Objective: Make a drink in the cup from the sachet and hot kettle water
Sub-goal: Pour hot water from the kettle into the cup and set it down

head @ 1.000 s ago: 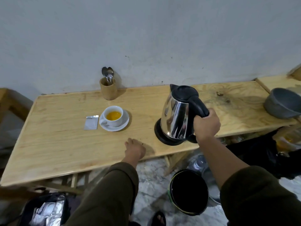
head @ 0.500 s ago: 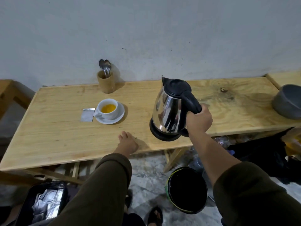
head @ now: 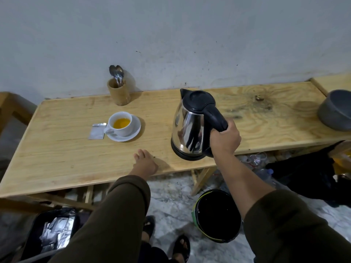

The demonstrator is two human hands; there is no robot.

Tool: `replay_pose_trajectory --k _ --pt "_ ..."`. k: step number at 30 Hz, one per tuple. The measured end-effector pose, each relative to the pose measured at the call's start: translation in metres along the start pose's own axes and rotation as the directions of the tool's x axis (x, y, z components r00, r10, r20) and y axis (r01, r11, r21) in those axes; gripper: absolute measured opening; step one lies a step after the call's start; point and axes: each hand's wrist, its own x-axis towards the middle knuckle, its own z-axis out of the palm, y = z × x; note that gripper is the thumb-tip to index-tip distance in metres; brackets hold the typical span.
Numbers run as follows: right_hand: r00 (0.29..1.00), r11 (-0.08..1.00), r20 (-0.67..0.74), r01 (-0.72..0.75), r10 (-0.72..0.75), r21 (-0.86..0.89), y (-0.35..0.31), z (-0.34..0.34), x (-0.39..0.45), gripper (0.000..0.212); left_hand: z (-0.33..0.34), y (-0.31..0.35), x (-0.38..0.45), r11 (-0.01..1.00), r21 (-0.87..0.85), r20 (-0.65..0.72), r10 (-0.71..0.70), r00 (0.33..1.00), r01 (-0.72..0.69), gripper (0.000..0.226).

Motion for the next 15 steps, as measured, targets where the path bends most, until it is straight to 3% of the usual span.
replay_pose_trajectory --k 10,15 --pt "1.0 0.999 0.019 0.025 -0.025 -0.032 0.009 0.003 -0.003 0.017 -0.009 -0.003 -0.009 0.998 -0.058 0.003 0.008 1.0 -0.008 0.072" --pt "0.987 0.968 0.002 0.159 -0.162 -0.195 0.006 0.0 -0.006 0.034 -0.017 -0.02 -0.016 0.981 -0.191 -0.079 -0.003 0.997 -0.012 0.051"
